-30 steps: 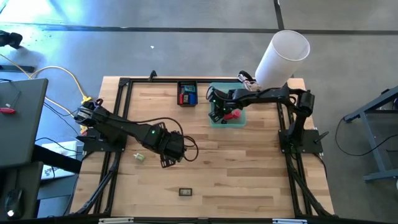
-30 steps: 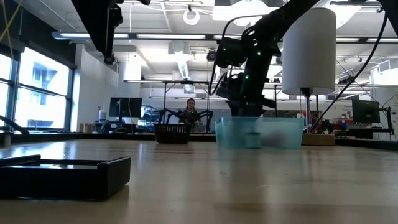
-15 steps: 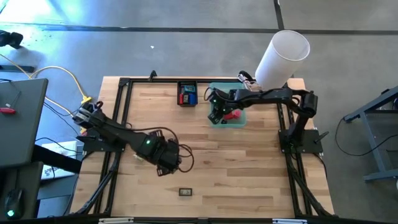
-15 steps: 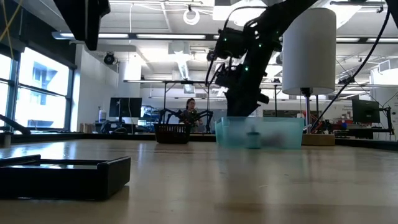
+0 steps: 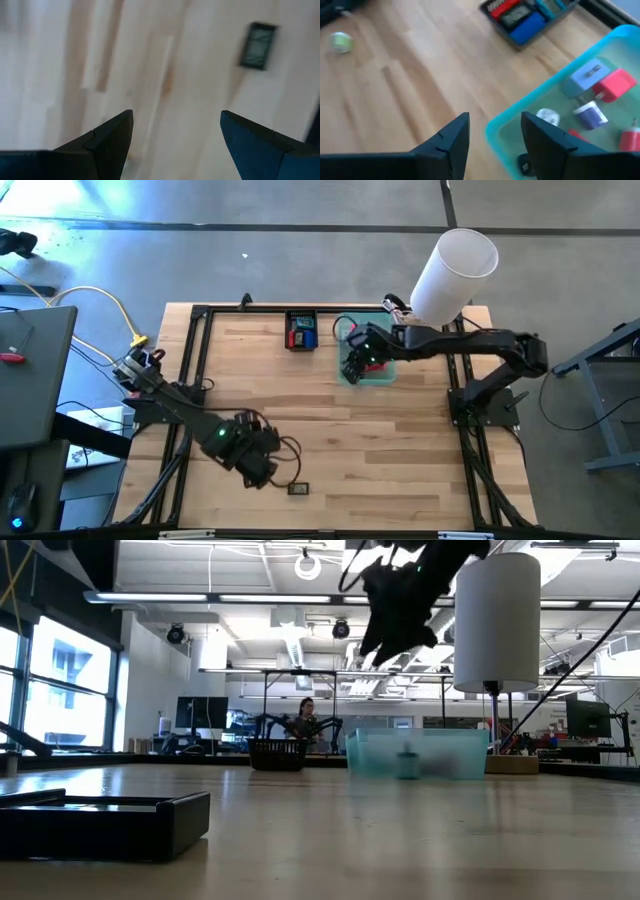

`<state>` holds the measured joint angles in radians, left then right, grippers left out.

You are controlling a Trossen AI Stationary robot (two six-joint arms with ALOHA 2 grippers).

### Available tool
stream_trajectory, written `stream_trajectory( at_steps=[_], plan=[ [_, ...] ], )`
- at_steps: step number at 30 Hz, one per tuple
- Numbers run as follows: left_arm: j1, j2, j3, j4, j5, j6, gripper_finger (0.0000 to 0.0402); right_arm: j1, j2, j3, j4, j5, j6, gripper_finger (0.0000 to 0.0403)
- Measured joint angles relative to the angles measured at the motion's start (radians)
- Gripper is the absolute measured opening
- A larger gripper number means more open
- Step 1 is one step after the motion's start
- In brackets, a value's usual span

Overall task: Pick & Place Office items
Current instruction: Put the black digital timer into the black bin

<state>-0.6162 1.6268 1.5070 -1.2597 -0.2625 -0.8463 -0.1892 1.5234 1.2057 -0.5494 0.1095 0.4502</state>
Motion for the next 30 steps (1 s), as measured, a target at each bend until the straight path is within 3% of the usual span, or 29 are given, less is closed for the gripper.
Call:
stream_trajectory(
  at_steps=[3,9,17,26,30],
  plan=[
    [-0.033,0.005,0.001,0.078,-0.001,0.007,0.029,0.07,-0.034,0.0,-0.018,0.038,0.025,0.0165],
    [-0.068,0.013,0.001,0.153,-0.041,0.015,0.029,0.25,-0.062,0.0,-0.103,0.257,0.1,0.0165],
    [-0.096,0.046,0.001,0.176,-0.115,0.015,0.0289,0.471,-0.062,-0.001,-0.127,0.303,0.295,0.0165],
    [-0.148,0.134,0.001,0.217,-0.137,0.09,0.0289,0.716,-0.061,-0.002,-0.122,0.505,0.493,0.0165],
    [-0.196,0.158,0.0,0.23,-0.195,0.054,0.0289,0.79,-0.043,-0.002,-0.102,0.577,0.576,0.0165]
  ],
)
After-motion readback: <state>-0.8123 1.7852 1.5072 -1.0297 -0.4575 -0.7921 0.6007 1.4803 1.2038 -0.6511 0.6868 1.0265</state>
